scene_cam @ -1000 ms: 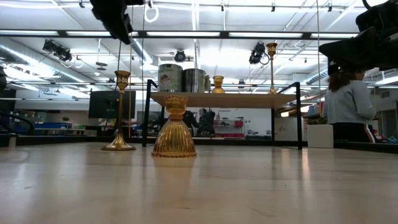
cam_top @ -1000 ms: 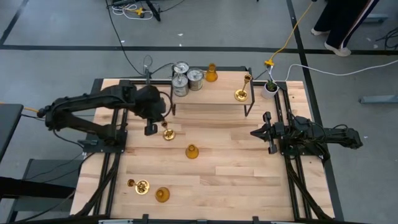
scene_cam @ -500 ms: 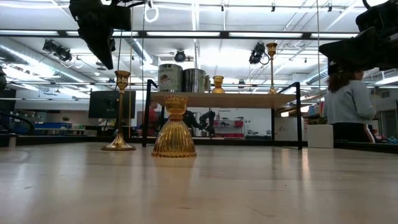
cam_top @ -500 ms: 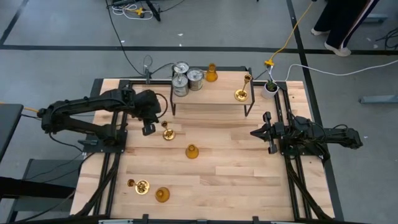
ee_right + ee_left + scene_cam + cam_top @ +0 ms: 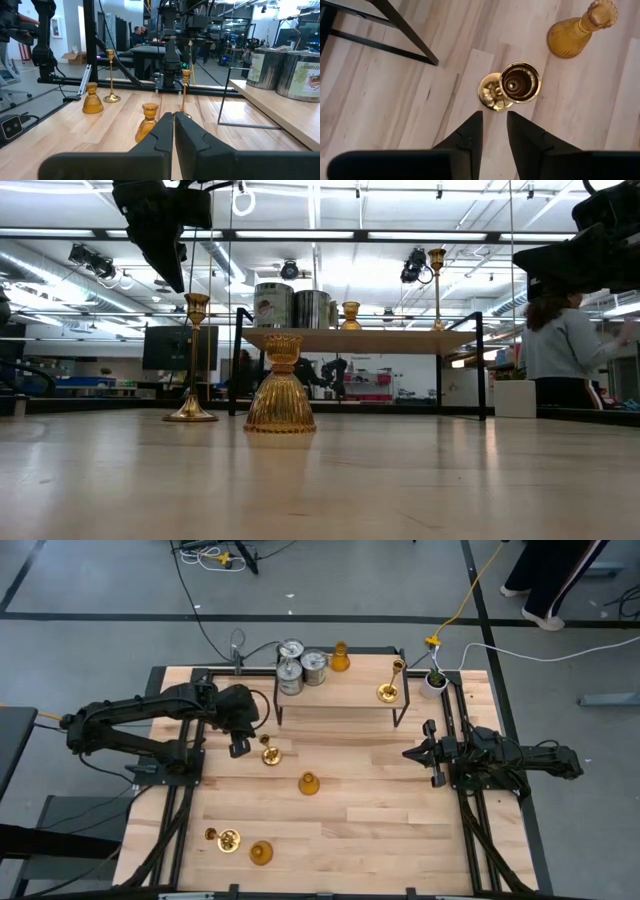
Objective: Pick & Place candle stick holders
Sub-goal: Adjust the gold candle holder on the shelf
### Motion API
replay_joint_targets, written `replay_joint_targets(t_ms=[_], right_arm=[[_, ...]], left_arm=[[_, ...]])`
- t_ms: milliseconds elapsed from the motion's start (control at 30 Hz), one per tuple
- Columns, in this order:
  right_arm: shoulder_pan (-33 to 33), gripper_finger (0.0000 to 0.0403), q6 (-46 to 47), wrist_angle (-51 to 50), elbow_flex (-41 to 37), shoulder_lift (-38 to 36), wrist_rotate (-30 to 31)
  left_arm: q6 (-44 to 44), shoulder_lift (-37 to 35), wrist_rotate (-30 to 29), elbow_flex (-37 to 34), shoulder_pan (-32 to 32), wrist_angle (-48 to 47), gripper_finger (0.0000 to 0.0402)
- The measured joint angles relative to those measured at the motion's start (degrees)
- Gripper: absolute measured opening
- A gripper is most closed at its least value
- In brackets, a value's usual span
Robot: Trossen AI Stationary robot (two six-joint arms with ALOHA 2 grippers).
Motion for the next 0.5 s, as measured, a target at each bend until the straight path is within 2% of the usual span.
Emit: replay_joint_targets(t_ms=[500], right_arm=[[0.01, 0.0022, 0.00, 0.68, 0.00, 0.00, 0.00]], left_arm=[[0.04, 0.00, 0.02, 0.00, 0.00, 0.00, 0.0097]])
